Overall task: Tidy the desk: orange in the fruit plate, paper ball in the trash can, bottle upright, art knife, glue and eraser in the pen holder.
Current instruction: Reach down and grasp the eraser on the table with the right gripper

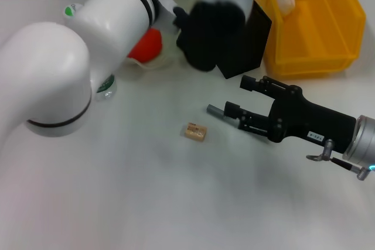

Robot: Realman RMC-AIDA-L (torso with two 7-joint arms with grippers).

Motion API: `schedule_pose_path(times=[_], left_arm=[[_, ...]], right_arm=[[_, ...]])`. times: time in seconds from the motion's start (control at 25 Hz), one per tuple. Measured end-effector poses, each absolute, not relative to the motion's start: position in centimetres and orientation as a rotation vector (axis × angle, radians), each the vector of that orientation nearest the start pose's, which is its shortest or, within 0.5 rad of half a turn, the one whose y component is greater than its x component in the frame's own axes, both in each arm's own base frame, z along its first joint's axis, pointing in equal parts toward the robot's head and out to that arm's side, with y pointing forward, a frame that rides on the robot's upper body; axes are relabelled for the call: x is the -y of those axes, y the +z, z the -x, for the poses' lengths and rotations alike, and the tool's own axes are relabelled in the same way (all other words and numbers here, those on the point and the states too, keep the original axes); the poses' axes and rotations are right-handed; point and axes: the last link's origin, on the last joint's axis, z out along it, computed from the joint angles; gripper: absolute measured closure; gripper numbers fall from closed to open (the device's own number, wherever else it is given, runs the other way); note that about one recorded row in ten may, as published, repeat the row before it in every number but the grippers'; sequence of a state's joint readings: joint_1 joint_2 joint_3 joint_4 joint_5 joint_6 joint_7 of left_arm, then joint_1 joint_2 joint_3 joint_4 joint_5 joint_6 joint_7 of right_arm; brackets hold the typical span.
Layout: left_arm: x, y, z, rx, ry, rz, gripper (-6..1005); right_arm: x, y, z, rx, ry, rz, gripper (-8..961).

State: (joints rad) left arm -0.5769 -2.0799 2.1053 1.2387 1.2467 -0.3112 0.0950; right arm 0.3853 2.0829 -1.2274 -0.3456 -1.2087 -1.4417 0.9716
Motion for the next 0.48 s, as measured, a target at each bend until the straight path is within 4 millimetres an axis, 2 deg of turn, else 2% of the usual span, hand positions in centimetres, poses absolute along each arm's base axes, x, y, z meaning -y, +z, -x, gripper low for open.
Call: schedule_pose_path(times=[0.12,0.16,0.2,0.32,0.36,0.4,0.48], left_arm=[[-40.0,-5.2,6.3,-0.996,0.309,1.671,319],[-40.0,-4.9,6.5,-0.860,0.206,1.739,319],[-40.0,-4.9,6.5,-0.860,0.206,1.739,319],[-40.0,-4.6,7.3,-0.660,0.052,1.834,319],[-39.8,-4.3,7.7,-0.513,-0.079,1.906,319],[-39.8,-4.3,7.7,-0.513,-0.079,1.906,319],[-39.7,-3.7,8.5,-0.319,-0.252,1.992,319]], right_arm=[[-28.4,-5.4,-26.8,-0.610,1.065,2.494,191],[-28.3,-5.4,-26.8,-0.610,1.068,2.497,191],[-28.3,-5.4,-26.8,-0.610,1.068,2.497,191],[-28.5,-5.1,-26.9,-0.638,1.081,2.481,191],[-28.8,-4.8,-26.9,-0.676,1.093,2.460,191],[-28.8,-4.8,-26.9,-0.676,1.093,2.460,191],[-29.0,-4.7,-27.0,-0.691,1.097,2.453,191]])
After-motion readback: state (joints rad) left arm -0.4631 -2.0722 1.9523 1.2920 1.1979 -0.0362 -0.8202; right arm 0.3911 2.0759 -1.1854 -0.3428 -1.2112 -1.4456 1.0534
